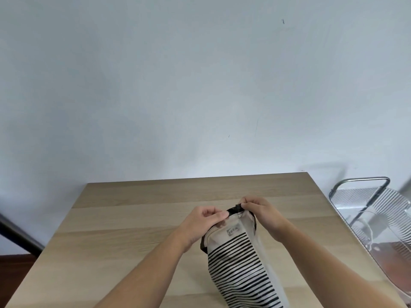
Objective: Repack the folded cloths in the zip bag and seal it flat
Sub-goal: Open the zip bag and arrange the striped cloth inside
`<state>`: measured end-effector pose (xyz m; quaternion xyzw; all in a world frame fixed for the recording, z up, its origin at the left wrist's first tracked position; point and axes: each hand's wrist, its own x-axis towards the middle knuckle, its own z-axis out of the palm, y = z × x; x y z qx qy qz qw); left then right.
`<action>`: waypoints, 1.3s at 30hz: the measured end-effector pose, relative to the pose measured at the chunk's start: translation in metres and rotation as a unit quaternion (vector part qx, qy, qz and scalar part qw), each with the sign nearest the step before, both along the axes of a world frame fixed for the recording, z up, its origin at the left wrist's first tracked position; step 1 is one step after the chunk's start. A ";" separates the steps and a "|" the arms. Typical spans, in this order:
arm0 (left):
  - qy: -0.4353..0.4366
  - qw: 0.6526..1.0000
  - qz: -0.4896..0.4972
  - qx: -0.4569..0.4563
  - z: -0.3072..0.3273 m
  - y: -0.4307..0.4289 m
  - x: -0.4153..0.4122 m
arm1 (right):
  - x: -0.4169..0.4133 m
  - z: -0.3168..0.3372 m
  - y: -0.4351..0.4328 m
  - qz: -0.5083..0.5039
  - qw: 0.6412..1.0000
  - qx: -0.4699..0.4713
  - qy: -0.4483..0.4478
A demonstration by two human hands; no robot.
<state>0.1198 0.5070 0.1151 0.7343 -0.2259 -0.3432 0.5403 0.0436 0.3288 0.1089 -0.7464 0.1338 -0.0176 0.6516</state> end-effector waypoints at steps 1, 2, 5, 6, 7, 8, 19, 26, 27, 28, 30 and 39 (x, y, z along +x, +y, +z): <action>-0.020 1.000 0.008 -0.003 0.002 -0.006 -0.001 | 0.000 0.002 0.000 0.001 1.000 -0.012 -0.003; -0.044 0.999 0.017 0.001 0.003 -0.012 -0.002 | 0.000 0.003 0.001 0.000 1.000 -0.025 -0.006; -0.095 0.995 0.040 0.014 0.001 -0.022 -0.003 | -0.004 0.002 0.000 -0.010 0.999 -0.041 -0.016; -0.092 0.995 0.046 0.010 0.000 -0.023 -0.002 | -0.007 -0.001 0.000 -0.015 0.999 -0.045 -0.018; -0.081 0.995 0.049 0.000 0.000 -0.023 -0.002 | -0.009 -0.005 -0.001 -0.022 0.998 -0.056 -0.017; -0.068 0.996 0.049 -0.012 0.001 -0.022 -0.002 | -0.011 -0.009 -0.002 -0.032 0.996 -0.077 -0.015; -0.017 0.997 0.049 -0.065 0.004 -0.011 0.005 | -0.007 -0.011 -0.008 -0.159 0.977 -0.124 -0.070; 0.000 0.998 0.039 -0.055 -0.001 -0.004 0.014 | -0.006 0.015 -0.026 -0.097 0.986 -0.114 -0.072; -0.005 0.998 0.036 -0.049 -0.001 -0.003 0.015 | -0.006 0.017 -0.028 -0.083 0.989 -0.109 -0.062; -0.010 0.998 0.033 -0.043 -0.001 -0.003 0.016 | -0.007 0.020 -0.030 -0.068 0.992 -0.097 -0.049; -0.016 0.999 0.025 -0.031 0.000 -0.002 0.015 | -0.007 0.023 -0.032 -0.040 0.997 -0.068 -0.027; -0.037 0.999 -0.010 -0.025 0.014 -0.010 0.004 | -0.004 0.019 -0.022 0.018 0.992 -0.126 0.002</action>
